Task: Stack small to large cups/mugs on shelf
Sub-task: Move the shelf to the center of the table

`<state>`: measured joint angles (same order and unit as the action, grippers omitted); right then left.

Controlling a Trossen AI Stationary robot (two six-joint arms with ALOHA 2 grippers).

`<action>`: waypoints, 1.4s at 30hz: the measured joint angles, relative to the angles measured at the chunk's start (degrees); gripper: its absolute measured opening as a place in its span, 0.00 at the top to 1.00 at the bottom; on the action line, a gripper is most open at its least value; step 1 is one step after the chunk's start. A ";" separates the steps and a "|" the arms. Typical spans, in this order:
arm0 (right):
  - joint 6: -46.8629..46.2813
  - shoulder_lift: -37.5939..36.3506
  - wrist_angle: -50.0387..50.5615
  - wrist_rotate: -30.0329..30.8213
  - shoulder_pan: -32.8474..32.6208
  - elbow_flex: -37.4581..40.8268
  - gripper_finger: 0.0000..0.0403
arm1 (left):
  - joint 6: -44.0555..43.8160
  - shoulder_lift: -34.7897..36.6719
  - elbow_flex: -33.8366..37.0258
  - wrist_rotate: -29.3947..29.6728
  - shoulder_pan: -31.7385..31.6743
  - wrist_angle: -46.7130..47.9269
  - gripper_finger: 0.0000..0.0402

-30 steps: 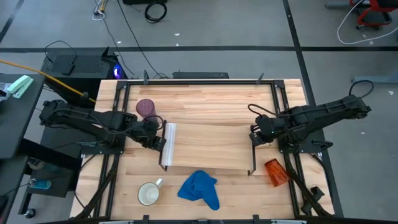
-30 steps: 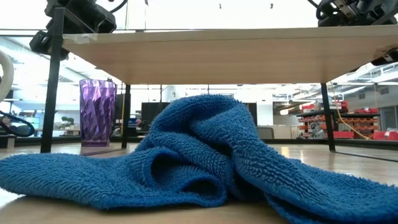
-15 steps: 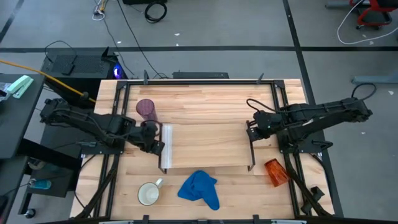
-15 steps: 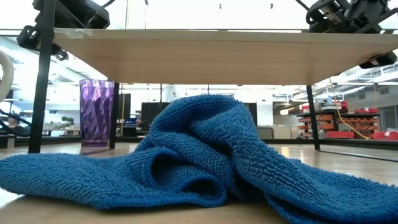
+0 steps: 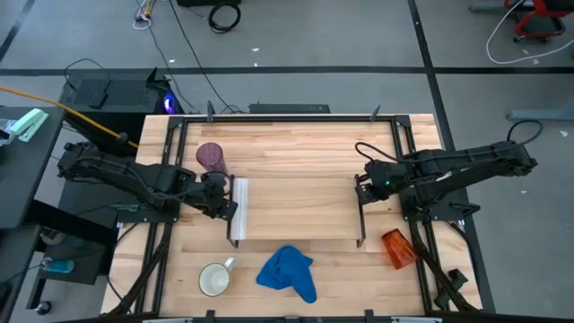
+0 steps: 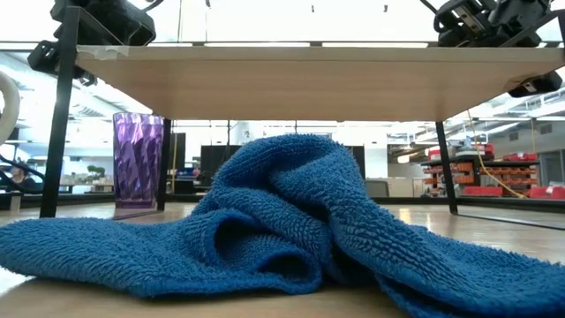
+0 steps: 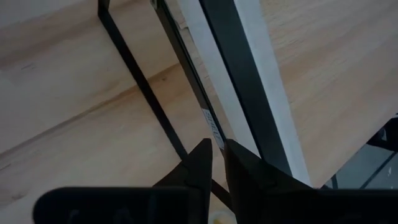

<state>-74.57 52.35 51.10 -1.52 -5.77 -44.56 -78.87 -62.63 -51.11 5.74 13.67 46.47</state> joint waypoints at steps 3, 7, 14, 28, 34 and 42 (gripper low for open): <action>0.17 0.01 -0.03 -0.02 -0.01 0.00 1.00 | -0.04 0.03 0.00 0.83 0.00 0.12 0.86; 0.48 -0.15 0.00 -0.05 -0.01 0.00 1.00 | -0.26 0.04 0.00 1.03 0.00 0.08 0.85; 0.02 -0.95 0.92 -0.57 -0.04 -0.27 1.00 | -1.47 0.51 0.02 1.70 -0.07 -0.20 0.87; 0.68 -1.01 6.37 -0.02 -0.04 -3.91 1.00 | -2.48 3.28 -0.07 3.74 0.00 -0.62 0.83; 0.59 -1.31 9.30 -2.10 -0.04 -3.91 1.00 | -2.57 3.15 -0.07 3.69 0.02 -0.19 0.84; -2.97 -1.43 13.06 -8.77 -3.07 -3.91 1.00 | -2.56 3.17 -0.07 3.78 0.04 -0.01 0.82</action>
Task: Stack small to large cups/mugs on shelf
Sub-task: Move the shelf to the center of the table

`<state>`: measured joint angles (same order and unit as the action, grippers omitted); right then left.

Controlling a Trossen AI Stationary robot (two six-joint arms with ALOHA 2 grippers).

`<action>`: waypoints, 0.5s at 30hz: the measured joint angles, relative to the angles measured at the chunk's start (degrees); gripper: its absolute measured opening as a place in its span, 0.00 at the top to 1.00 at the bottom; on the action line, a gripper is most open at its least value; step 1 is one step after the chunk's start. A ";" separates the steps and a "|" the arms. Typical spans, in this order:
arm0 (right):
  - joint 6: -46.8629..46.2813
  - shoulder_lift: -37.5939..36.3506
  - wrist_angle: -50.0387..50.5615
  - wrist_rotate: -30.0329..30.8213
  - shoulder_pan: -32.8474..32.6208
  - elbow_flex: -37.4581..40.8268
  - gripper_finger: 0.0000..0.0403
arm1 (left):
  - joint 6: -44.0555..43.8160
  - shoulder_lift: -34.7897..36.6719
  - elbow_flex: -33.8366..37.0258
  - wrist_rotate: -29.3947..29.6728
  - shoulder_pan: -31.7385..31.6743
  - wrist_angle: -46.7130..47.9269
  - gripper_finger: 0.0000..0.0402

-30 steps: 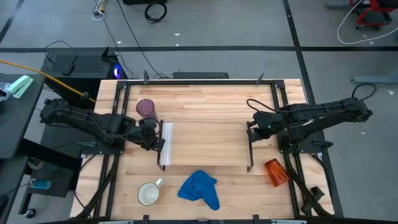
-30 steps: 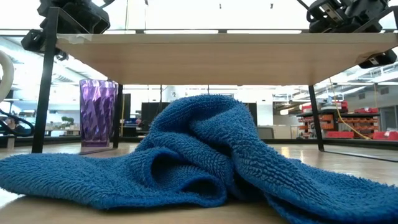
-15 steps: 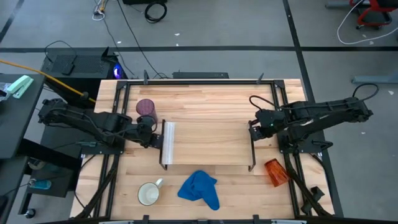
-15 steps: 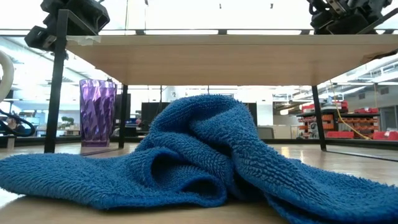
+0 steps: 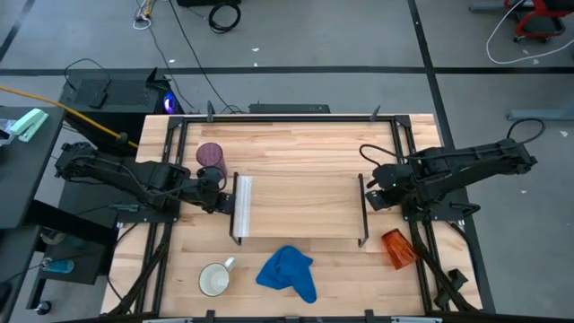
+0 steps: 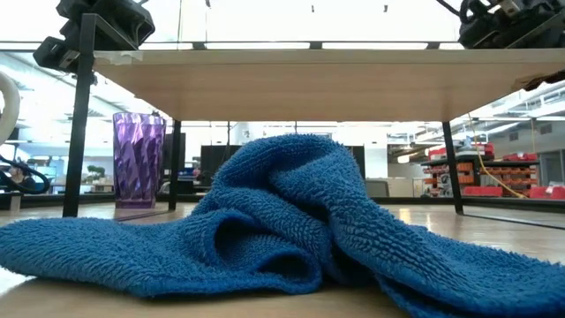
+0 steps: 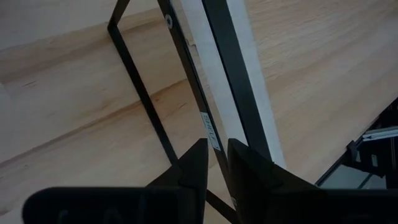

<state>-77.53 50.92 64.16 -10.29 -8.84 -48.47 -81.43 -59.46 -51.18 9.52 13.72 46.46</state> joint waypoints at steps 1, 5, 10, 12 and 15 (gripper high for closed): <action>-0.57 0.08 -0.02 -0.14 -0.65 0.00 1.00 | 0.00 0.00 0.00 0.33 0.00 0.02 0.82; -2.00 0.02 -0.70 -1.61 -2.71 0.00 1.00 | -0.06 -0.02 0.00 0.77 0.00 0.04 0.84; -6.85 0.02 -5.92 -4.87 -9.40 0.00 1.00 | -0.48 -0.02 0.00 0.79 0.00 0.07 0.84; -8.81 0.02 -7.07 -5.24 -12.43 0.00 1.00 | -0.48 -0.02 0.00 0.79 0.00 0.09 0.83; -11.06 0.04 -8.28 -4.81 -16.25 0.01 1.00 | -0.48 -0.02 0.00 0.79 0.00 0.10 0.83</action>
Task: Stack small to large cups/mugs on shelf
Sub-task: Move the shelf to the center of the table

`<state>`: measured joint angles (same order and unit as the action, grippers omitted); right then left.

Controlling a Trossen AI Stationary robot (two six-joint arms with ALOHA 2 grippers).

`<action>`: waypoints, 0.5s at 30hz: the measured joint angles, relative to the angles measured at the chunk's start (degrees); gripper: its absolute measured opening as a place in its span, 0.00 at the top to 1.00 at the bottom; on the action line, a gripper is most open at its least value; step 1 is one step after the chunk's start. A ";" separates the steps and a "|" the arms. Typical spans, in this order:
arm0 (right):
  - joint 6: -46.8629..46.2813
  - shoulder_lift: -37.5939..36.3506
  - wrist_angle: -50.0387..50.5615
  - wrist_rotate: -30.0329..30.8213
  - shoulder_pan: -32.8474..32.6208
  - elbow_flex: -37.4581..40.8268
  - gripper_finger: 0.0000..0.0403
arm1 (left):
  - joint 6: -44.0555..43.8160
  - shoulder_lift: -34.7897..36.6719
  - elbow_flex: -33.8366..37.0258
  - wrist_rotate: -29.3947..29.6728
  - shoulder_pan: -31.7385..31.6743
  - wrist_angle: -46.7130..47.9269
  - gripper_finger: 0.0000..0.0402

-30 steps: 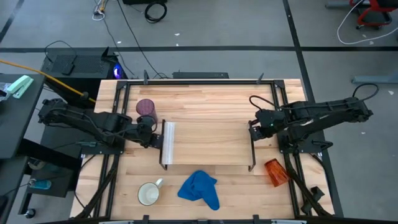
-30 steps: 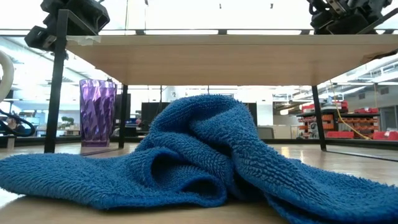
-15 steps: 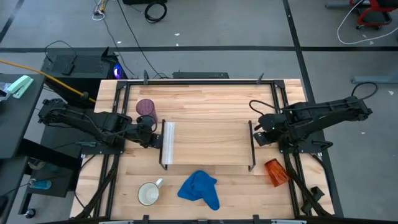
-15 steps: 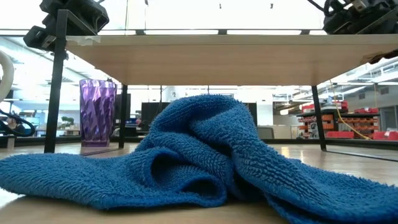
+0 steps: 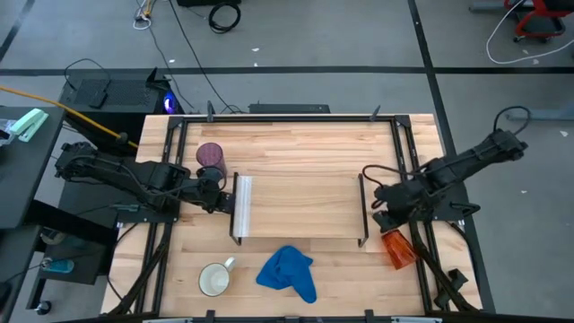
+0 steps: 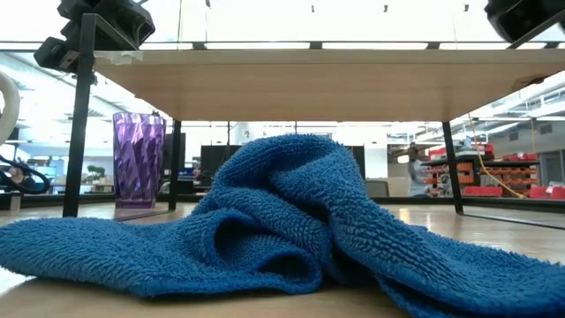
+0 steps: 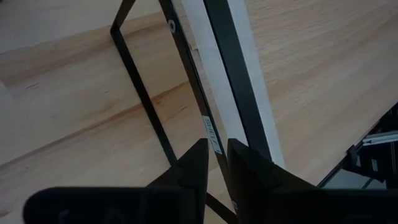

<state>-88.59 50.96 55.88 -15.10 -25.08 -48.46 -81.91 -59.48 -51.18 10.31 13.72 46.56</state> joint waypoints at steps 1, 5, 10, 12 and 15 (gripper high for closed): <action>-0.60 0.00 -0.57 0.87 -1.02 0.01 1.00 | -0.03 0.00 0.00 0.00 0.00 -0.01 0.83; -3.15 0.73 -4.58 6.02 -3.87 0.01 1.00 | -0.35 0.00 0.00 -0.02 0.00 0.01 0.83; -3.01 4.93 -8.07 6.01 -4.44 0.02 1.00 | -0.42 0.00 0.00 -0.02 0.00 0.03 0.83; -2.98 5.95 -8.59 6.06 -4.71 0.03 1.00 | -0.41 0.00 0.00 -0.02 0.00 0.03 0.83; -3.27 6.73 -9.32 5.98 -4.74 0.03 1.00 | -0.42 0.00 0.00 -0.03 0.00 0.03 0.82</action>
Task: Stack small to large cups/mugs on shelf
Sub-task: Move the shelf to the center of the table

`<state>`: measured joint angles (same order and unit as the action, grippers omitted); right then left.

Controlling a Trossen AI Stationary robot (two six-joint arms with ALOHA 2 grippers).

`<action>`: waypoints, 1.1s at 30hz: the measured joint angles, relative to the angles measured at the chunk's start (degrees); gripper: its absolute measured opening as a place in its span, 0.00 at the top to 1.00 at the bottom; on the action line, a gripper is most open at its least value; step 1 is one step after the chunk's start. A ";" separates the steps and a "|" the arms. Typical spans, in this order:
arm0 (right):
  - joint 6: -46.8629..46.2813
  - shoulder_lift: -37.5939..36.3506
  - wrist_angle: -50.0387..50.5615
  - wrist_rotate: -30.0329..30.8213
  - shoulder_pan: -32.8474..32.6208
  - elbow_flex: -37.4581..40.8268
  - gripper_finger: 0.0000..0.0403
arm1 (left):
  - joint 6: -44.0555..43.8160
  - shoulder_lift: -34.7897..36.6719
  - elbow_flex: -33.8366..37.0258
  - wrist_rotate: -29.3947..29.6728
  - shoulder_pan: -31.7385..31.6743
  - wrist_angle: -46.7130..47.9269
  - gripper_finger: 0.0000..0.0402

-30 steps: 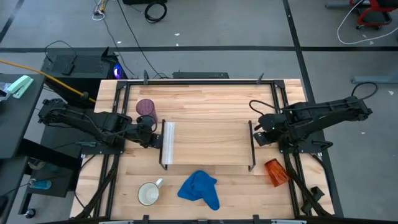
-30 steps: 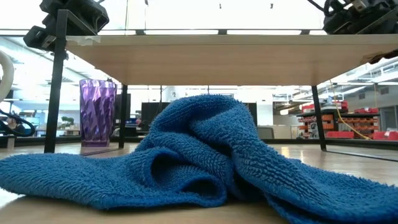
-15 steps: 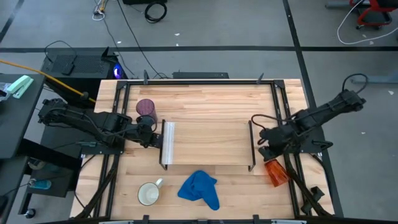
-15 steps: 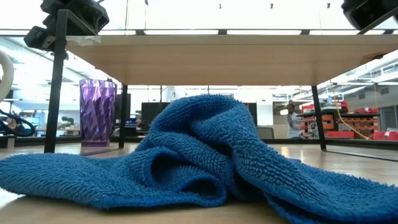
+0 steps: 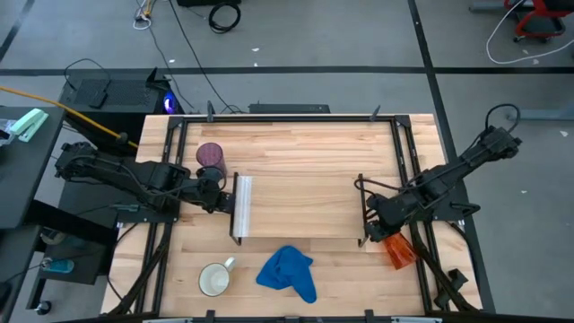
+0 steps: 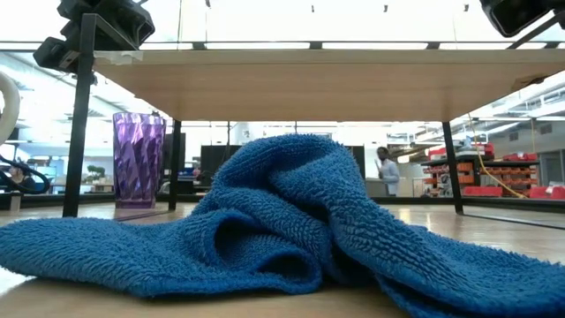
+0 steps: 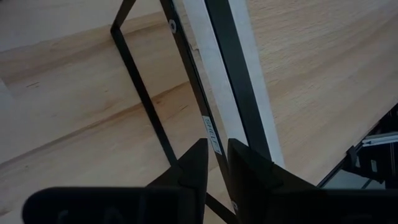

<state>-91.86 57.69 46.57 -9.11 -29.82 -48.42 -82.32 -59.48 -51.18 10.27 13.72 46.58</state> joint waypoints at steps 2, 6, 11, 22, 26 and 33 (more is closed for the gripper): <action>-0.39 0.33 -0.30 -0.12 0.00 0.00 1.00 | 0.02 0.00 0.00 -0.01 0.00 -0.02 0.82; -0.60 0.79 -1.82 0.52 0.00 0.00 1.00 | 0.08 0.00 0.00 -0.01 0.00 -0.02 0.84; -0.96 0.81 -2.03 1.76 0.02 0.02 1.00 | 0.39 0.00 0.00 -0.01 0.00 0.00 0.84; -3.34 0.37 -0.87 1.10 -0.39 0.04 1.00 | 0.42 -0.02 0.02 -0.05 0.00 -0.03 0.85; -4.62 0.42 3.07 1.04 -0.23 0.04 1.00 | 0.42 -0.14 0.02 -0.16 0.00 -0.01 0.84; -1.08 0.48 2.37 2.26 4.54 0.04 1.00 | 0.46 -0.13 0.03 -0.93 0.01 0.04 0.84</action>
<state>-92.94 58.17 48.93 -6.85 -25.29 -48.38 -81.87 -59.61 -51.15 9.34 13.72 46.62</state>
